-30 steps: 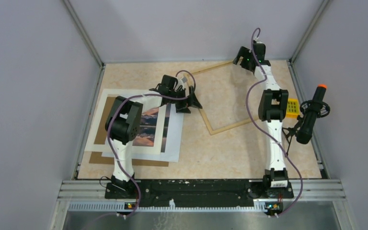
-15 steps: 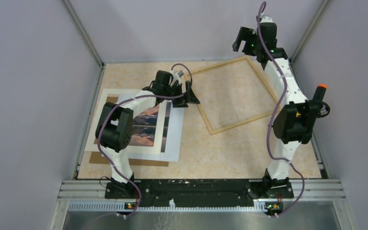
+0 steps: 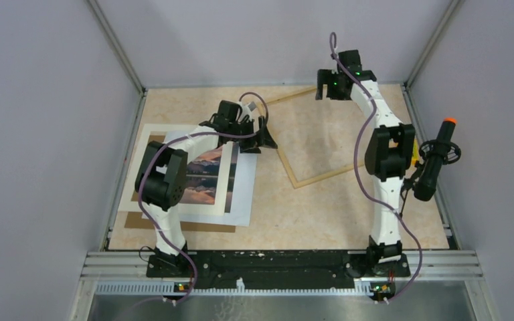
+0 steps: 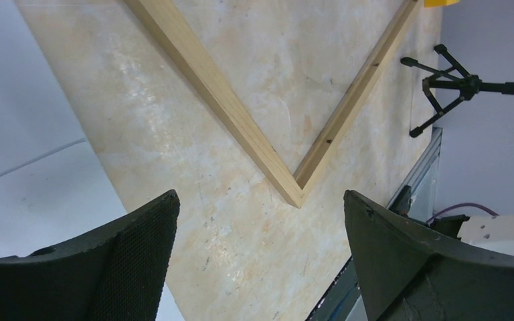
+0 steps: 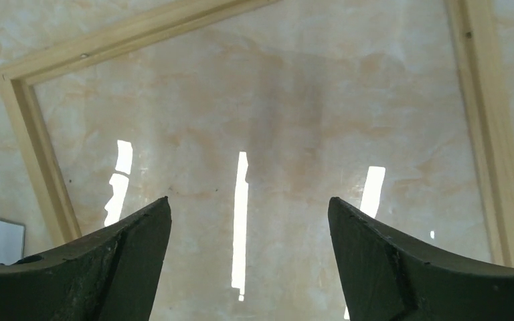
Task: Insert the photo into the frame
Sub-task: Adjust the photo frame at the center of the board.
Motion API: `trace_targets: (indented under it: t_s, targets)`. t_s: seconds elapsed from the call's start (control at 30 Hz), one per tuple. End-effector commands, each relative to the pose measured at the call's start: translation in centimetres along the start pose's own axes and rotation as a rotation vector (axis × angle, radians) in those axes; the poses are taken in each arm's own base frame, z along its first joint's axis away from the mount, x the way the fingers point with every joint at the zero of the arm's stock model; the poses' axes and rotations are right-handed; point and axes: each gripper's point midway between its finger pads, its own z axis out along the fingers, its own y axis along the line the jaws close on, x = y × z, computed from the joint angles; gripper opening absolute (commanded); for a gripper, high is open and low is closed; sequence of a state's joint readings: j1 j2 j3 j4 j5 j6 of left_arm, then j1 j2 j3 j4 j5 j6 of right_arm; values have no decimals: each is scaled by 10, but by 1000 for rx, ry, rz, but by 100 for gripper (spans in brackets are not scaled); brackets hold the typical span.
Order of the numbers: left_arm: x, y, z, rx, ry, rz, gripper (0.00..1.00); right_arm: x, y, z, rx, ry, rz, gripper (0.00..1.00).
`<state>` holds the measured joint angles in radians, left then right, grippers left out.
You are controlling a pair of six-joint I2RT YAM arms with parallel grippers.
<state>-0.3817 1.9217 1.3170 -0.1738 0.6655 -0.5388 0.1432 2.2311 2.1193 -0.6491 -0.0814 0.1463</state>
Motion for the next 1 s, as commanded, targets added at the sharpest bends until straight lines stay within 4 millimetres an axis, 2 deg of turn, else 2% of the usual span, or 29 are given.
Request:
trace_targets:
  t_s: [0.0,0.07,0.1,0.2,0.3,0.37,0.4,0.47,0.57,0.67,0.73,0.8,0.87,0.9,0.97]
  targets:
    - [-33,0,-27,-69,-103,22,95,-10,41,-15,-27,14,-125,85]
    - [-44,5,-44,-113,-172,1,98,-7,61,-20,-62,27,-123,85]
    - [-52,4,-55,-126,-218,6,98,-3,77,-26,-96,40,-122,86]
    - [-66,8,-85,-229,-348,12,98,31,122,-49,-213,101,-31,86]
    - [-56,12,-107,-297,-367,-10,98,59,186,-91,-425,67,45,87]
    - [-39,17,-121,-319,-340,-44,98,80,215,-114,-524,64,96,87]
    - [-29,20,-124,-313,-315,-56,98,89,223,-124,-563,67,117,87]
    - [-8,22,-133,-309,-258,-77,98,110,225,-133,-569,81,128,84]
    - [18,20,-143,-294,-231,-14,98,159,217,-127,-481,178,0,76]
    - [29,27,-160,-370,-255,1,98,198,222,-128,-432,277,-103,64]
    - [33,37,-171,-447,-272,-8,98,217,235,-133,-448,309,-82,63]
    - [37,48,-177,-503,-288,-23,98,227,259,-140,-549,300,-7,64]
    - [42,62,-179,-549,-297,-69,99,224,284,-144,-675,265,89,66]
    - [46,70,-179,-555,-292,-105,98,214,297,-143,-742,221,126,66]
    - [50,83,-176,-530,-295,-171,98,207,310,-132,-787,193,169,66]
